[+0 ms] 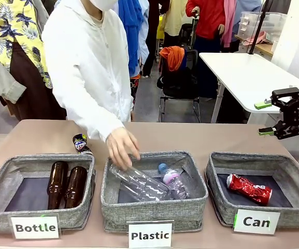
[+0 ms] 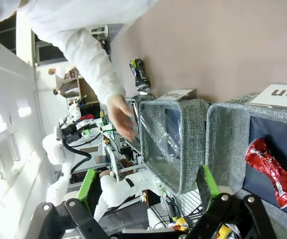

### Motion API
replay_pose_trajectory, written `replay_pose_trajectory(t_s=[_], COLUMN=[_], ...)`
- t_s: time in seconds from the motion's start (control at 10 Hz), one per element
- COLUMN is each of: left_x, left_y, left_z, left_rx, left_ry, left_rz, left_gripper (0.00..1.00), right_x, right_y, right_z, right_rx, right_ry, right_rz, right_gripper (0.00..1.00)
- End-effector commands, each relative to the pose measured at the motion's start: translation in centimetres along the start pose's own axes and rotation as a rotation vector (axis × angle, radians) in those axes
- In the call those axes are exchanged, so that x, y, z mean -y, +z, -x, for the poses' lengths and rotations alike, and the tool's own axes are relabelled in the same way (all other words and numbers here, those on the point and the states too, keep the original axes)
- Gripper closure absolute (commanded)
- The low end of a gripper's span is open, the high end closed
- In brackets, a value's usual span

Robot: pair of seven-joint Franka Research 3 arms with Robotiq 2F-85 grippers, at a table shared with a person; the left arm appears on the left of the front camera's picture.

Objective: Sort the can waste into the basket.
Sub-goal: Pick up the can waste from the table and place it in the right Fabric basket.

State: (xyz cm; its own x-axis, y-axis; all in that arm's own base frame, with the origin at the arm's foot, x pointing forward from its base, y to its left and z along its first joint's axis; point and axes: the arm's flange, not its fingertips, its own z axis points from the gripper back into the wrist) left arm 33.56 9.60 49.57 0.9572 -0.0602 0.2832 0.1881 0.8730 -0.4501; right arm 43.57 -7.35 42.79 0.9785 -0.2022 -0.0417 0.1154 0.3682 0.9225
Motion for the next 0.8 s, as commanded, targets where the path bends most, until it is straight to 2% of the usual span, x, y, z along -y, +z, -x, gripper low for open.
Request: replay_pose_trajectory(t_s=[0.0, 0.1, 0.3, 0.4, 0.7], left_x=[0.9, 1.7, 0.6, 0.8, 4.3], left_y=[-2.5, -3.5, -2.7, -3.3, -7.2], left_z=[-5.8, -7.9, -7.8, -7.9, -12.5], left_rx=[-0.077, -0.11, -0.085, -0.095, -0.217], left_ry=[-0.032, -0.036, -0.019, -0.019, -0.142], left_rz=[-0.072, -0.092, -0.04, -0.053, -0.136], left_gripper=[0.0, 0.0, 0.0, 0.0, 0.0], right_x=[0.0, 0.0, 0.0, 0.0, 0.0], right_y=[0.2, 0.2, 0.2, 0.2, 0.2], right_z=[0.0, 0.0, 0.0, 0.0, 0.0], right_rx=[-0.004, -0.004, -0.004, -0.004, -0.004], right_ry=[0.023, 0.023, 0.023, 0.023, 0.023], right_rz=[-0.001, -0.001, -0.001, -0.001, -0.001], right_gripper=[0.0, 0.0, 0.0, 0.0, 0.0])
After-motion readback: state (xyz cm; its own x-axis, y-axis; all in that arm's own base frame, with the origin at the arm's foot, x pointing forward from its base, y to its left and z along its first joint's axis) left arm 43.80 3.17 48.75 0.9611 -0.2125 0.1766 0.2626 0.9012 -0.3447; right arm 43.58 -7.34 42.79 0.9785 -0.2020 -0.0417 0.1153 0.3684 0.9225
